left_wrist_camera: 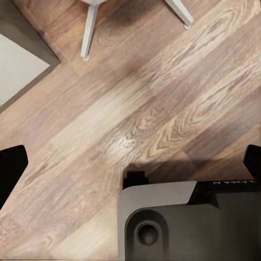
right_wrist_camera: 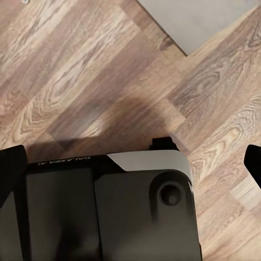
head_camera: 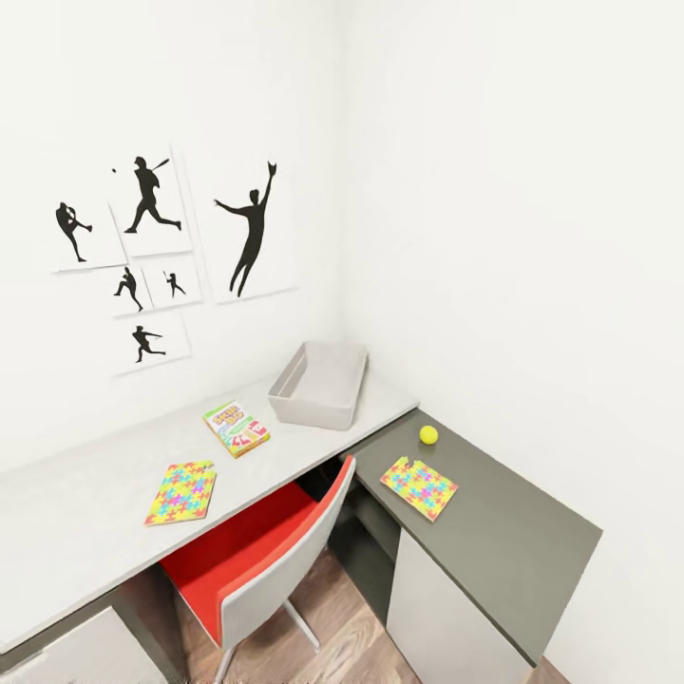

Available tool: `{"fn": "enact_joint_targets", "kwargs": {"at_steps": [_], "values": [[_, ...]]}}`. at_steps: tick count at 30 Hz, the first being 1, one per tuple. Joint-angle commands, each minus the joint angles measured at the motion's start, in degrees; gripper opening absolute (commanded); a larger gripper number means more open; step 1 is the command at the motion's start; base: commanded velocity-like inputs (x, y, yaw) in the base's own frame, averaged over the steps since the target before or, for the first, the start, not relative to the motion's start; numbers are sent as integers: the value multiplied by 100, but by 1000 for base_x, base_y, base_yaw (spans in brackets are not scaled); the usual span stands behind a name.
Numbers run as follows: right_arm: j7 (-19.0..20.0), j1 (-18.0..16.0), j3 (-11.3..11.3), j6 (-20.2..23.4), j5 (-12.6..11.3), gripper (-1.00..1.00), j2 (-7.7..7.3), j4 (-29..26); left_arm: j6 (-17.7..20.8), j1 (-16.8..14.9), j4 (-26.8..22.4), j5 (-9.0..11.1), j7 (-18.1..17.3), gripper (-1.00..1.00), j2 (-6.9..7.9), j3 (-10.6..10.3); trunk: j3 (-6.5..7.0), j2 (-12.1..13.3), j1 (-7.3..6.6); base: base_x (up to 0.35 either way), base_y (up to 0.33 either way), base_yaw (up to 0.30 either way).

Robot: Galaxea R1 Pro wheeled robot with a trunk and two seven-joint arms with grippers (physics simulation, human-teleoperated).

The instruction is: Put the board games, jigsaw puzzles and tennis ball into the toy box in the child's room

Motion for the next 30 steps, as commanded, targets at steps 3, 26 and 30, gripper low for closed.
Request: {"fn": "enact_joint_targets", "kwargs": {"at_steps": [3,26,30], "values": [[-13,-4,-24,27,-39,100,4,-16,35,-3,-11,-2,-24,100,1,4,-31,-13,3,0,0,226],[-13,0,-24,18,-39,100,4,-16,35,-3,-11,1,-22,100,1,4,-96,-13,3,0,0,264],[-13,-1,-24,18,-39,100,4,-16,35,-3,-10,-1,-22,100,1,4,-97,-13,3,0,0,286]]}}
